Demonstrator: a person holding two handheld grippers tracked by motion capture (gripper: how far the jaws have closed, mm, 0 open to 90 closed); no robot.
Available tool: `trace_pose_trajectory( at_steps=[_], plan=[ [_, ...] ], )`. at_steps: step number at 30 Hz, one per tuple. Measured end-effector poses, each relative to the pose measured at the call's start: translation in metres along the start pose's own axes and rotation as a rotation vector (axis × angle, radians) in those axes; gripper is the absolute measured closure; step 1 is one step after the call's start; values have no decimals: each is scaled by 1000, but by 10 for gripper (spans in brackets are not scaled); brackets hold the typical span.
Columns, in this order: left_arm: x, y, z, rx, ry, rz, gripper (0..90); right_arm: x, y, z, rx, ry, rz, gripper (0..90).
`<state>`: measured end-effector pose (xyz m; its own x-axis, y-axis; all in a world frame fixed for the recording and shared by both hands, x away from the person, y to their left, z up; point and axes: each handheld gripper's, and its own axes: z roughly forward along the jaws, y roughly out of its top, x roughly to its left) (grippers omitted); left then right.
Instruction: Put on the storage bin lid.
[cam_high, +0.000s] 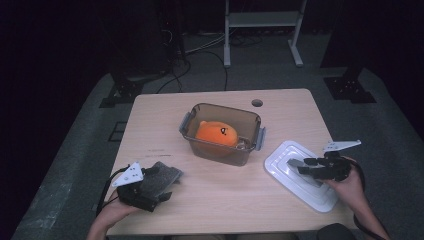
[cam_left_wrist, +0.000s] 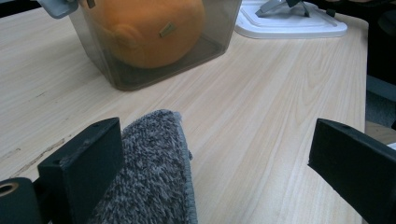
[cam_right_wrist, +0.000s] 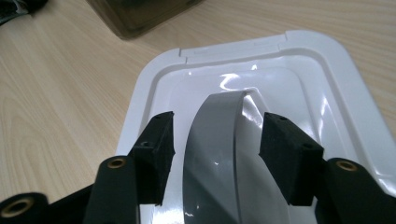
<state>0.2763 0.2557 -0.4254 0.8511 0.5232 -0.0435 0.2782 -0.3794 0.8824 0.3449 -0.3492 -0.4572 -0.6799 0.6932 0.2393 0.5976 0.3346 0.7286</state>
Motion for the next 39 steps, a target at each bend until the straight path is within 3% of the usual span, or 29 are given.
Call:
trace_pose_trajectory(
  at_steps=[4, 12, 24, 30, 39],
  plan=[
    [0, 1, 0, 2, 0, 5, 25, 2, -2, 3, 11, -8, -2, 487],
    [0, 0, 0, 4, 0, 4, 25, 5, -2, 3, 18, -17, -33, 647],
    [-1, 0, 1, 5, -3, 5, 25, 7, 0, -1, 17, -6, -30, 664],
    [-1, 0, 1, 5, -2, 6, 25, 11, 9, -12, -19, 9, -36, 665],
    [0, 1, -2, 0, 3, 7, 25, 20, 23, -27, -22, 11, -72, 664]
  ],
)
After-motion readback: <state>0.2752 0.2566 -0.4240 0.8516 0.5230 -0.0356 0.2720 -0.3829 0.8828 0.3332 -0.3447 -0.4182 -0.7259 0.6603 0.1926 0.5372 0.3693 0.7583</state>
